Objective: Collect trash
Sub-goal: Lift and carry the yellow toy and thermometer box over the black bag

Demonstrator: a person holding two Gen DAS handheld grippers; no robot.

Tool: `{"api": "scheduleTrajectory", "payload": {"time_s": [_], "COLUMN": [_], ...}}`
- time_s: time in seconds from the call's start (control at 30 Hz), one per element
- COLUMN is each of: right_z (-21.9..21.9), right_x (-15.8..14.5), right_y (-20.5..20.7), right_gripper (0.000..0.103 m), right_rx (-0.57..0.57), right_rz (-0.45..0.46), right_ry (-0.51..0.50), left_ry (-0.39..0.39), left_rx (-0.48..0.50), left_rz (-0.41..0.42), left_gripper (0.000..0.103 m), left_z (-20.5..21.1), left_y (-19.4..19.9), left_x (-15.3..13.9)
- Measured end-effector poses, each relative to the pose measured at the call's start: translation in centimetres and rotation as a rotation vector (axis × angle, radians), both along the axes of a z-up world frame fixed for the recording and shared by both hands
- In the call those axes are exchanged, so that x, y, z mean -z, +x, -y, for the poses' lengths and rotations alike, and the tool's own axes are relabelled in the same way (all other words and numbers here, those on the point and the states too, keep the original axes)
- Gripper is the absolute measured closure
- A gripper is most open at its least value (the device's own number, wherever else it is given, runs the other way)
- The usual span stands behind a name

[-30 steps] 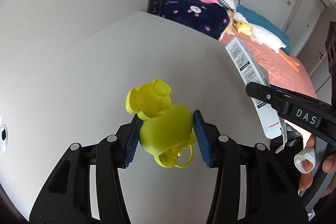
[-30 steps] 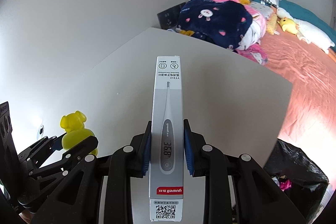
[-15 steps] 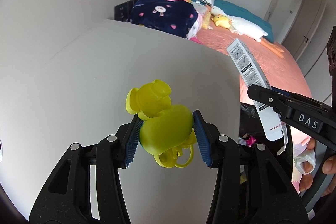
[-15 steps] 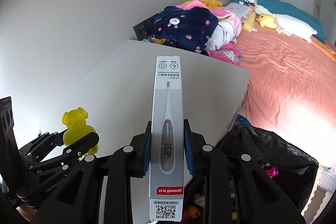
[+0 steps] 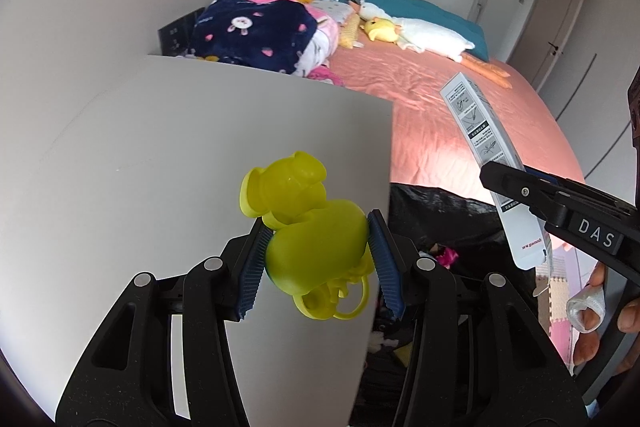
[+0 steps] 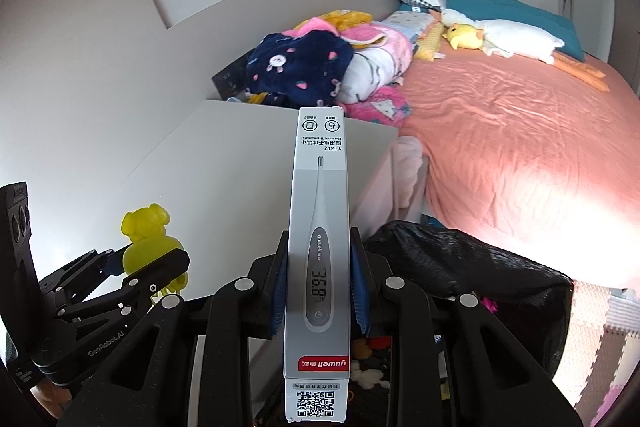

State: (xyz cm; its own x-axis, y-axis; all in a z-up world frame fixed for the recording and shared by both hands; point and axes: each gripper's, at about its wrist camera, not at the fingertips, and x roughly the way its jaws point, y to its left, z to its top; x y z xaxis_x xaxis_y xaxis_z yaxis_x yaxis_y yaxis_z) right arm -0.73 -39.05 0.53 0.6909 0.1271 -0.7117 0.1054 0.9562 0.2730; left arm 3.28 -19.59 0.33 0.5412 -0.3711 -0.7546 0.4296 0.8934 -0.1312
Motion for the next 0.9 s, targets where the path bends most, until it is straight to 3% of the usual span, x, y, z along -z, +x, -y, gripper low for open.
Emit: {"api": "scheduleTrajectory", "payload": {"time_s": [0.9], "right_z": [10.6], "right_x": [0.5], "right_y": [-6.8], "right_gripper": [0.074], "right_rx": [0.251], "right_rz": [0.002], "right_ry": [0.015], "left_ry": [0.026], "left_rx": [0.263], "left_rz": [-0.001], "left_gripper": [0.055], "left_z": [10.5], "left_y": [-3.1], "left_x": [-0.3]}}
